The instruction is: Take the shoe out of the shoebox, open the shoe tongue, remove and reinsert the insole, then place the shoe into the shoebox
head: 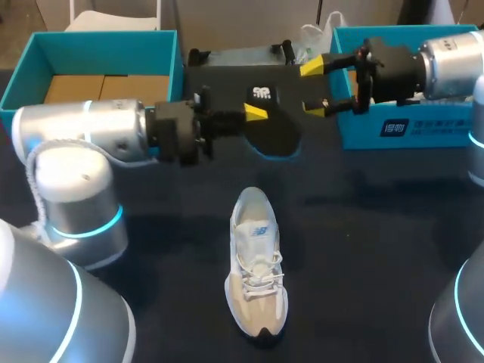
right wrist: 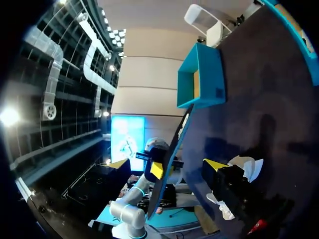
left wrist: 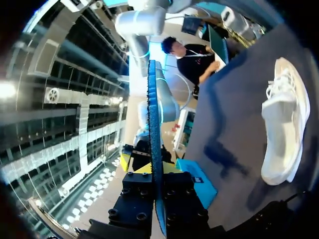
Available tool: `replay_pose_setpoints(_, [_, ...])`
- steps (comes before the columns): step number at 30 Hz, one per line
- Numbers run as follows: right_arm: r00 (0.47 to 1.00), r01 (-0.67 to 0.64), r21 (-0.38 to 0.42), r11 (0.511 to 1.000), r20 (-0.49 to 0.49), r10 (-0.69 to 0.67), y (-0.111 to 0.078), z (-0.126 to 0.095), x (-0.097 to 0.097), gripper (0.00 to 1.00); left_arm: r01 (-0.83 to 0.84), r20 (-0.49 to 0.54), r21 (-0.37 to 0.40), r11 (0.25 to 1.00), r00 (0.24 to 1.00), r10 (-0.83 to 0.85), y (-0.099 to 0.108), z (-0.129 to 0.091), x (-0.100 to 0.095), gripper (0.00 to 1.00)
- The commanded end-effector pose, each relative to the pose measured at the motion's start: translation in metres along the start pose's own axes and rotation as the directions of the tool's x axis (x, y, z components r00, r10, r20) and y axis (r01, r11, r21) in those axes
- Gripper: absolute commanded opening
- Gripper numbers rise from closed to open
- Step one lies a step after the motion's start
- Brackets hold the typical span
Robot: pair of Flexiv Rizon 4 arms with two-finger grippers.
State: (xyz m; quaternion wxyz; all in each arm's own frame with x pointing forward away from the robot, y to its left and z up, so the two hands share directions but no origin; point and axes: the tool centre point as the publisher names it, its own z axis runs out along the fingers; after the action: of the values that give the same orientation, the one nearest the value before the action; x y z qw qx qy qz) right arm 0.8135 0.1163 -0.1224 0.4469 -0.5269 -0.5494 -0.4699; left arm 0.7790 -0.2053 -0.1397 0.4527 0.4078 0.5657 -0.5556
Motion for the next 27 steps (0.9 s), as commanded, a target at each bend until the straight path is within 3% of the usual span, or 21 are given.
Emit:
replay_pose_setpoints(1, [1.0, -0.002, -0.032, 0.999, 0.011, 0.003, -0.01, -0.005, 0.006, 1.0, 0.238, 0.014, 0.131, 0.962, 0.97, -0.242, 0.001, -0.024, -0.002, 0.0])
replay_pose_setpoints(8, [1.0, -0.002, -0.032, 0.999, 0.011, 0.003, -0.01, -0.005, 0.006, 1.0, 0.238, 0.014, 0.131, 0.962, 0.97, -0.242, 0.001, -0.024, -0.002, 0.0])
replay_pose_setpoints(13, [1.0, -0.002, -0.032, 0.999, 0.011, 0.003, -0.01, -0.005, 0.006, 1.0, 0.529, -0.048, 0.095, 0.843, 0.849, -0.527, 0.0, -0.029, 0.0, 0.0])
replay_pose_setpoints(15, [1.0, -0.002, -0.032, 0.999, 0.011, 0.003, -0.01, -0.005, 0.006, 1.0, 0.65, -0.061, 0.061, 0.757, 0.76, -0.647, 0.001, -0.031, -0.003, 0.0])
replay_pose_setpoints(17, [1.0, -0.002, -0.032, 0.999, 0.011, 0.003, -0.01, -0.005, 0.006, 1.0, 0.823, -0.068, 0.036, 0.567, 0.568, -0.82, 0.001, -0.033, -0.007, 0.0])
replay_pose_setpoints(19, [1.0, -0.002, -0.032, 0.999, 0.011, 0.003, -0.01, -0.005, 0.006, 1.0, 0.982, -0.147, 0.028, 0.186, 0.188, -0.971, 0.0, -0.038, -0.016, 0.0])
replay_pose_setpoints(20, [1.0, -0.002, -0.032, 0.999, 0.011, 0.003, -0.01, -0.005, 0.006, 1.0, 0.999, -0.173, 0.0, 0.036, 0.035, -0.984, -0.001, -0.039, -0.018, 0.0])
replay_pose_setpoints(27, [1.0, -0.002, -0.032, 0.999, 0.011, 0.003, -0.01, -0.005, 0.006, 1.0, 0.999, -0.173, 0.0, 0.036, 0.035, -0.984, -0.001, -0.039, -0.018, 0.0])
